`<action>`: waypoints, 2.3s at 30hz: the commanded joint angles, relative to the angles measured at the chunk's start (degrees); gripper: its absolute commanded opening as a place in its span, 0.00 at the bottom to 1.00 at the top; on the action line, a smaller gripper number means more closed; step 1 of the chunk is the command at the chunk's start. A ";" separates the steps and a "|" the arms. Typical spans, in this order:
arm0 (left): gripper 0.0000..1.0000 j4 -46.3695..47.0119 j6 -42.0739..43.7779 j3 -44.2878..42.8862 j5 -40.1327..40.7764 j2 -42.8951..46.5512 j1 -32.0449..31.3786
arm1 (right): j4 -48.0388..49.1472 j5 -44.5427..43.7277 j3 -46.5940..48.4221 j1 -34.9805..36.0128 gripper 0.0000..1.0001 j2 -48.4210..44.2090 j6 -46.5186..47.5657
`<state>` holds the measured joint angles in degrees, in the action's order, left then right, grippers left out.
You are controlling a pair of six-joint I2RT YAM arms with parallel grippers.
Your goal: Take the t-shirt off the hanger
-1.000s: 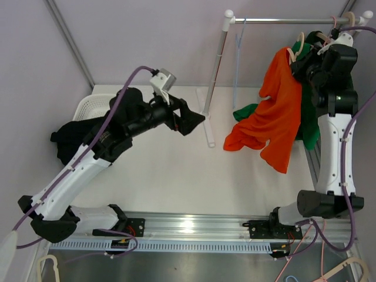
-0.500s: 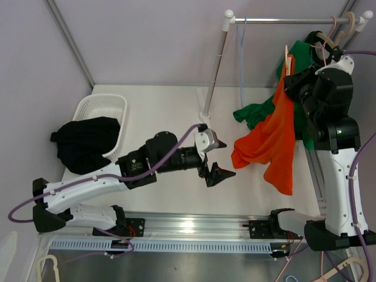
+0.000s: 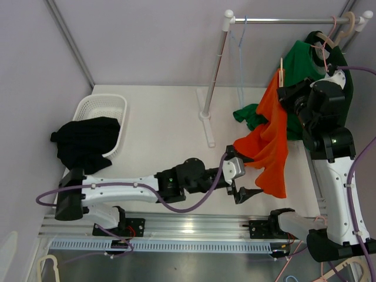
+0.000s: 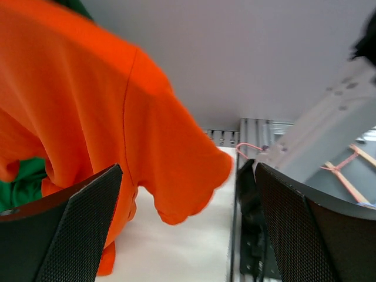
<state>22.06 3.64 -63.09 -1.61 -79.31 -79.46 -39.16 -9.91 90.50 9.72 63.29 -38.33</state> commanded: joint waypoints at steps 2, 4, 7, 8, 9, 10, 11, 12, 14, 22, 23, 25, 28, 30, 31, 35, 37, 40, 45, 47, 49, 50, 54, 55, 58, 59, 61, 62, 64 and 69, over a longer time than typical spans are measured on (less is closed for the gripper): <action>1.00 12.74 0.05 -0.01 5.65 -6.64 -0.08 | 6.46 2.26 1.61 0.65 0.00 -2.47 -2.02; 0.99 13.44 -1.69 -1.76 7.48 -10.23 0.01 | 5.76 2.62 2.92 0.66 0.00 -2.55 -1.49; 0.99 13.44 -3.37 -3.44 10.13 -13.32 -0.08 | 5.49 2.35 3.98 0.74 0.00 -2.91 -1.14; 0.99 13.18 -5.12 -5.18 11.52 -14.81 -0.08 | 5.41 2.44 4.16 0.74 0.00 -3.08 -1.05; 1.00 12.83 -6.09 -5.81 12.15 -15.43 -0.08 | 5.49 2.44 4.16 0.74 0.00 -3.34 -1.14; 0.99 12.65 -6.27 -6.69 13.46 -15.87 -0.08 | 5.67 2.62 4.07 0.74 0.00 -3.43 -1.14; 1.00 11.87 -6.88 -7.39 15.73 -16.40 -0.25 | 5.67 2.79 4.07 0.83 0.00 -3.52 -1.22; 1.00 10.38 -8.46 -9.05 22.02 -17.45 -0.43 | 5.76 2.97 4.07 0.74 0.00 -3.52 -1.22; 1.00 8.08 -8.74 -11.26 24.89 -18.16 -0.43 | 5.93 2.97 3.90 0.83 0.00 -3.61 -1.31; 0.67 10.11 -5.48 -12.76 24.11 -17.98 -2.72 | 6.29 1.74 3.45 0.74 0.00 -3.35 -0.61; 0.52 8.36 -5.83 -13.63 23.32 -18.25 -2.72 | 6.29 1.74 3.63 0.74 0.00 -3.08 -0.61; 0.10 6.07 -6.71 -14.95 20.17 -18.16 -2.72 | 6.29 1.56 3.98 0.83 0.00 -2.91 -0.52; 0.01 3.51 -9.00 -13.39 16.22 -16.07 -2.98 | 6.28 0.69 4.34 0.74 0.00 -2.20 -0.08; 0.01 5.17 -9.00 -11.89 12.35 -14.57 -3.59 | 6.46 -0.10 4.25 0.74 0.00 -1.68 0.27; 0.01 5.53 -8.91 -10.58 10.07 -13.69 -4.03 | 6.81 -0.28 3.99 0.74 0.00 -1.50 0.36; 0.01 1.24 -6.29 -8.81 -1.67 -8.43 -7.11 | 6.99 -1.69 4.07 0.74 0.00 -0.71 0.62; 0.01 -2.18 -5.66 -7.67 -6.64 -6.22 -8.42 | 5.85 -2.65 5.12 0.74 0.00 0.34 0.18; 0.01 -7.28 -3.73 -5.82 -11.92 -2.62 -11.14 | 0.59 -3.71 8.89 0.74 0.00 3.06 -0.25; 0.01 -12.82 -0.21 -2.04 -15.96 -1.63 -14.84 | -3.99 -5.73 12.15 0.74 0.00 3.69 -2.10; 0.01 -14.07 -1.17 -1.16 -17.20 -2.69 -15.72 | -6.62 -6.70 13.82 0.66 0.00 4.74 -3.68; 0.01 -12.23 -2.05 2.70 -18.17 -3.66 -16.51 | -11.80 -6.96 17.33 0.39 0.00 6.23 -5.08; 0.01 -9.35 -2.84 3.93 -17.47 -3.57 -16.86 | -15.39 -6.70 18.82 0.31 0.00 8.15 -6.05; 0.01 -0.91 -6.45 12.71 -14.93 -2.17 -17.48 | -21.47 -5.56 23.23 -0.14 0.00 11.33 -8.43; 0.01 -0.36 -6.80 13.34 -10.83 -1.99 -17.40 | -21.84 -4.60 23.14 -0.31 0.00 11.42 -8.52; 0.01 -0.44 -6.98 13.96 0.25 -2.34 -16.78 | -23.41 1.55 23.84 -0.49 0.00 11.16 -7.21; 0.01 -0.62 -7.94 13.00 7.25 -2.17 -16.00 | -25.42 2.87 24.37 -0.31 0.00 11.16 -6.59; 0.01 -1.76 -10.13 12.03 8.46 -1.47 -11.45 | -28.76 7.35 26.12 -0.40 0.00 11.77 -4.23; 0.01 -2.46 -13.10 10.20 8.03 -0.51 -9.77 | -31.74 8.84 26.39 -0.31 0.00 12.03 -2.91; 0.01 -5.34 -15.58 7.47 8.72 0.38 -5.12 | -33.35 14.29 25.35 -0.22 0.00 11.08 -1.14; 0.01 -13.18 -19.90 0.96 7.85 1.96 2.11 | -29.40 16.51 15.85 -0.05 0.00 0.80 -1.14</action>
<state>11.86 -11.46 -57.17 4.84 -81.54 -79.64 -70.54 2.76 107.33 9.65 70.43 -40.88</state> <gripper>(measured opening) 0.009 0.129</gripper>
